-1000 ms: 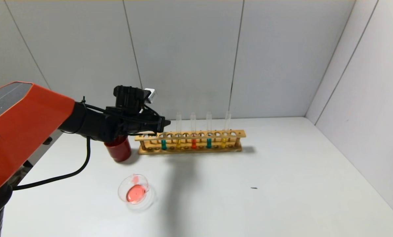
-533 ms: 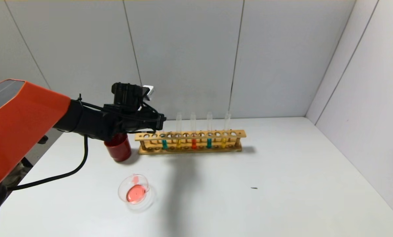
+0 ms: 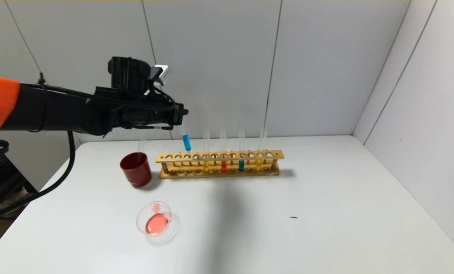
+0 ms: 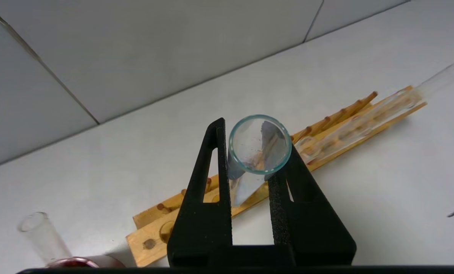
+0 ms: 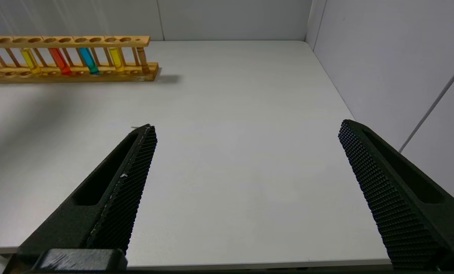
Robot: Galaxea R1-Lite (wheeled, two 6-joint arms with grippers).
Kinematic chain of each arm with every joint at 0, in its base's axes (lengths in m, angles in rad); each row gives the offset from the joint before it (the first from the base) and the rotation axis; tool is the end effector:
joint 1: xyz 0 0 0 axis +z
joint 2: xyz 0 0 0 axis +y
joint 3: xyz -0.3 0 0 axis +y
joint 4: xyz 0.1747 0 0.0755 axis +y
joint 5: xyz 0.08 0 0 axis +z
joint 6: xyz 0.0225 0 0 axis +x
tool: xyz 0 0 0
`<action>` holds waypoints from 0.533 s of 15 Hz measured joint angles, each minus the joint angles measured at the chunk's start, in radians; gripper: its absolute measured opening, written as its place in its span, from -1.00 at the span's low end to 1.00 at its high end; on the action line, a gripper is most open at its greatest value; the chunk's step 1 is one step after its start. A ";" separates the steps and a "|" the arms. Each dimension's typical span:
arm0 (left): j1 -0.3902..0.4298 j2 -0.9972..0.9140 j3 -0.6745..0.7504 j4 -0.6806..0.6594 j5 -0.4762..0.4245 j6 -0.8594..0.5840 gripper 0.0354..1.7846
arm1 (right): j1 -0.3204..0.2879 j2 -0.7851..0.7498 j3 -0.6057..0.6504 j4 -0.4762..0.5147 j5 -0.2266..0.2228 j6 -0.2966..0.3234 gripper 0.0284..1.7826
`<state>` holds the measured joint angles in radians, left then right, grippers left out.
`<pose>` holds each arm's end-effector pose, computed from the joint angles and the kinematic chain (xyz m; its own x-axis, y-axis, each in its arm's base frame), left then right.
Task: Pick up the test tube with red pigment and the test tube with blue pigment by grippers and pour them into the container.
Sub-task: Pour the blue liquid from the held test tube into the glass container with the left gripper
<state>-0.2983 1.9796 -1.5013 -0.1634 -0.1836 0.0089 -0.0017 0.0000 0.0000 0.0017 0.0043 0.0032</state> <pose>0.3871 -0.1233 0.2303 0.8399 -0.4493 -0.3045 0.4575 0.8879 -0.0481 -0.0228 0.0001 0.0753 1.0000 0.0026 -0.0017 -0.0026 1.0000 0.0032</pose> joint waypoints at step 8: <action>0.013 -0.243 0.116 0.033 0.000 0.133 -0.67 | 0.000 0.000 0.000 0.000 0.000 0.000 0.96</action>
<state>-0.2857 1.7370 -1.3853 -0.1309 -0.1832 0.1423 -0.0017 0.0000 0.0000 0.0017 0.0043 0.0028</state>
